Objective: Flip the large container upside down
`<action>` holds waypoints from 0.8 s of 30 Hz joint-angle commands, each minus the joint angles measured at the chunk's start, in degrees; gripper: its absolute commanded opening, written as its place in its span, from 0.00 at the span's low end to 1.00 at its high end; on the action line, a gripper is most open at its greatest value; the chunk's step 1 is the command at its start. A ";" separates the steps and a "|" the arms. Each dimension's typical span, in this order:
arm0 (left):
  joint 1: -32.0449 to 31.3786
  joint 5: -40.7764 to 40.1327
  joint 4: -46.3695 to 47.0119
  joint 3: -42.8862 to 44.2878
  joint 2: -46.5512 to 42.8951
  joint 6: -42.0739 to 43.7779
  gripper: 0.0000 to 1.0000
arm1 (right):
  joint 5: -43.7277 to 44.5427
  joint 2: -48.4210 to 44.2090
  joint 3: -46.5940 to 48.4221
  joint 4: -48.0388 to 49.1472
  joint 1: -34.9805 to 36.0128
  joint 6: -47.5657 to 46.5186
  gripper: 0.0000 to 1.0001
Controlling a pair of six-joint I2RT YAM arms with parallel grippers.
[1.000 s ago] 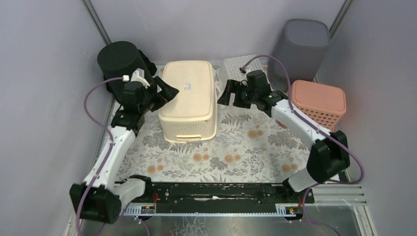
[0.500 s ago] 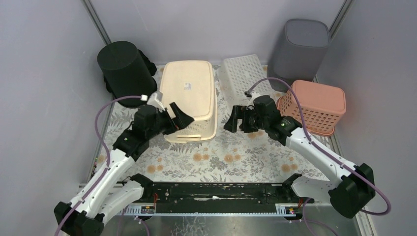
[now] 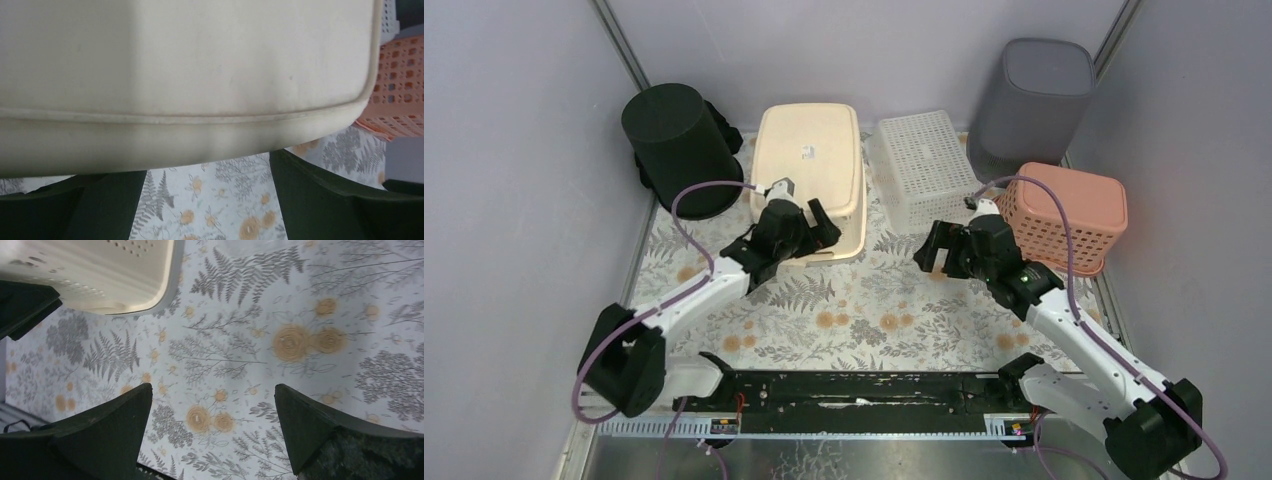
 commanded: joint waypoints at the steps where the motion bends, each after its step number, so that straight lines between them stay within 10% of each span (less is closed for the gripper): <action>1: 3.86 -2.68 12.67 4.46 5.00 5.49 0.97 | 4.34 -3.54 -2.29 2.62 -3.64 -0.85 0.99; 10: 10.16 5.02 17.11 9.73 7.51 11.63 1.00 | 13.66 -2.30 -3.95 9.88 -5.17 -8.35 0.99; 24: 8.78 -10.20 11.23 -10.27 -25.28 15.25 1.00 | 1.24 -1.50 -7.01 21.17 -5.17 -12.25 0.99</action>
